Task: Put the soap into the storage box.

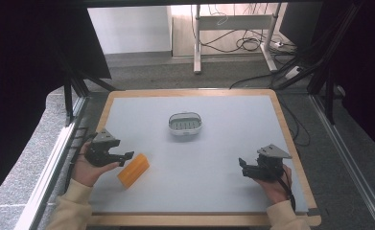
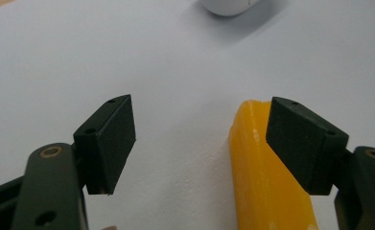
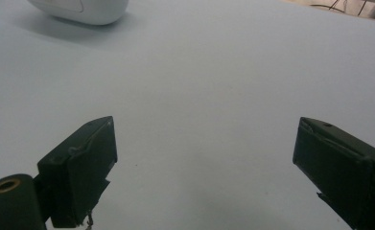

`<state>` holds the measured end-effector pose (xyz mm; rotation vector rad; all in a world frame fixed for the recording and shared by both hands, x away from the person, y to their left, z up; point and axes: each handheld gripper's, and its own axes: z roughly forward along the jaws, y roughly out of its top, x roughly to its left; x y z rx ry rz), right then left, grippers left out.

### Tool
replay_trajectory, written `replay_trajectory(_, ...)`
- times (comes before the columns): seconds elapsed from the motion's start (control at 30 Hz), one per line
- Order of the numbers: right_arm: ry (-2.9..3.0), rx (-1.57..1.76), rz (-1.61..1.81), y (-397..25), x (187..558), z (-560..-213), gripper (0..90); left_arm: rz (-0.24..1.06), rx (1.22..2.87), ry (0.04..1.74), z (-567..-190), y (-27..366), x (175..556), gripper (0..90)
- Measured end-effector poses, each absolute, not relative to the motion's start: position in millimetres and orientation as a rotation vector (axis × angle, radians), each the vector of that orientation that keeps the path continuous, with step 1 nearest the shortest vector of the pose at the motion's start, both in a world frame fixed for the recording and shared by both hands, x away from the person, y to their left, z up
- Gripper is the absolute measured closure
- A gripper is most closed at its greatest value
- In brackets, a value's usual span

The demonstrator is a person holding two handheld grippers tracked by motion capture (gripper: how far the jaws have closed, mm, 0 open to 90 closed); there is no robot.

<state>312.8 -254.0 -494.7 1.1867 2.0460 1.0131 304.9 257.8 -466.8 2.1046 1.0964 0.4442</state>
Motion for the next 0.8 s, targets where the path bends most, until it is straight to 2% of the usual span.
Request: replay_trajectory(0.8,2.03,1.212,0.983,-259.4,313.2,-500.0,11.8,0.462,2.114,1.101,-458.4,258.5,299.8,24.9)
